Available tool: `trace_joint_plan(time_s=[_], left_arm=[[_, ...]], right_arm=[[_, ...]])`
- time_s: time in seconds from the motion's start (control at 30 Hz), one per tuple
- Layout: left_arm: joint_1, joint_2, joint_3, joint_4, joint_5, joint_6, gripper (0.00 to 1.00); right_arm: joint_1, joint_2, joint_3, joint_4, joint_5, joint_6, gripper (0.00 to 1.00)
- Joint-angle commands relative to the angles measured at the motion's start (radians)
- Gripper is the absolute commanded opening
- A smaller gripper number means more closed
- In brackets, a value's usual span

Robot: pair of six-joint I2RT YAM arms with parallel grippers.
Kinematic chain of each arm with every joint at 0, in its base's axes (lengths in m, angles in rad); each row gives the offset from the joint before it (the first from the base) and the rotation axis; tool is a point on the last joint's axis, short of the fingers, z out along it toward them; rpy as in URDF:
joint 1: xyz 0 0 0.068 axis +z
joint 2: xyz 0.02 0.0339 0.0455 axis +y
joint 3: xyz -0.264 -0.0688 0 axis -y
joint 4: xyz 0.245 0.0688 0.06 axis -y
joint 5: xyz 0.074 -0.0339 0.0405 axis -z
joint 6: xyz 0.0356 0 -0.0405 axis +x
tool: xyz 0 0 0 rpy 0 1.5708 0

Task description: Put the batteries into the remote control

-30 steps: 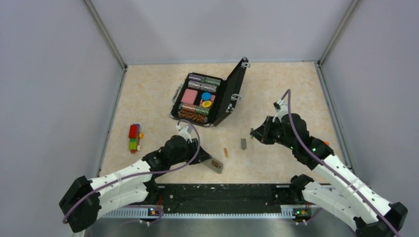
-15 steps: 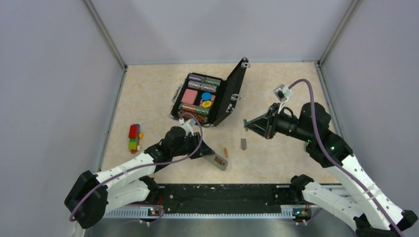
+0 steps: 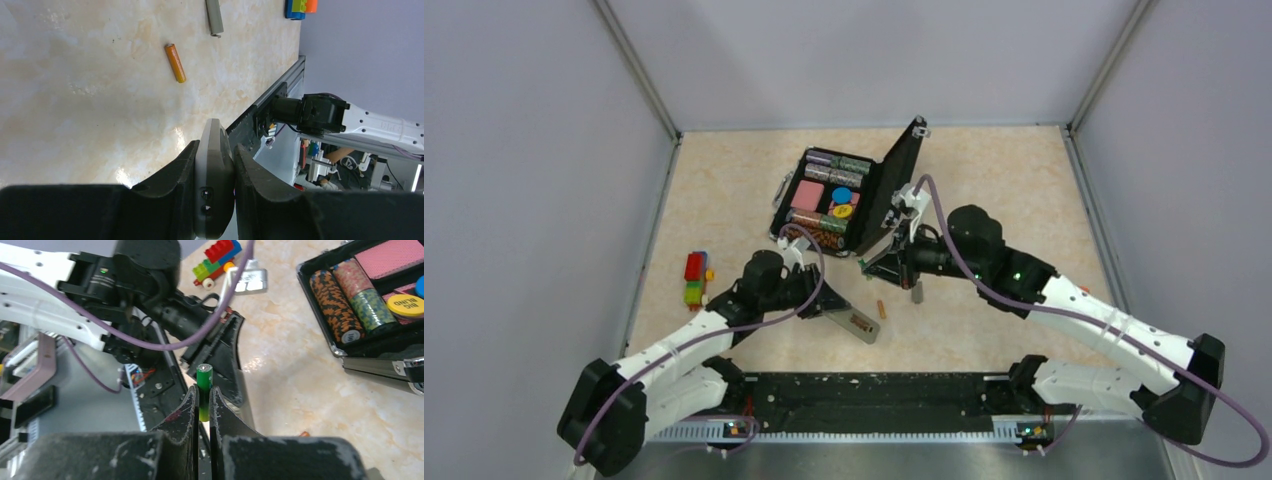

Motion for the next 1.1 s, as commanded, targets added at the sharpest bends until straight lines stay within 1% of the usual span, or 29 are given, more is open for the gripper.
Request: trace_joint_plan(time_s=[0.0, 0.1, 0.2, 0.5, 0.63, 0.8, 1.07], left_arm=[[0.047, -0.044, -0.048, 0.08, 0.101, -0.012, 0.0], [0.076, -0.041, -0.061, 0.087, 0.135, -0.009, 0.0], [0.089, -0.039, -0.057, 0.08, 0.151, 0.005, 0.0], [0.1, -0.039, -0.07, 0.061, 0.157, 0.018, 0.0], [0.101, -0.04, -0.07, 0.058, 0.156, 0.02, 0.0], [0.106, -0.024, -0.066, 0.031, 0.163, 0.048, 0.0], [0.12, 0.015, -0.066, -0.002, 0.207, 0.083, 0.0]], right_arm=[[0.011, 0.005, -0.063, 0.189, 0.057, -0.066, 0.0], [0.01, 0.013, -0.09, 0.229, 0.09, -0.071, 0.0], [0.011, 0.029, -0.099, 0.229, 0.109, -0.076, 0.0], [0.014, 0.059, -0.143, 0.257, 0.095, -0.044, 0.0], [0.045, 0.06, -0.165, 0.26, 0.106, -0.059, 0.0], [0.11, 0.094, -0.201, 0.307, 0.148, -0.104, 0.0], [0.115, 0.089, -0.33, 0.476, 0.156, -0.164, 0.0]])
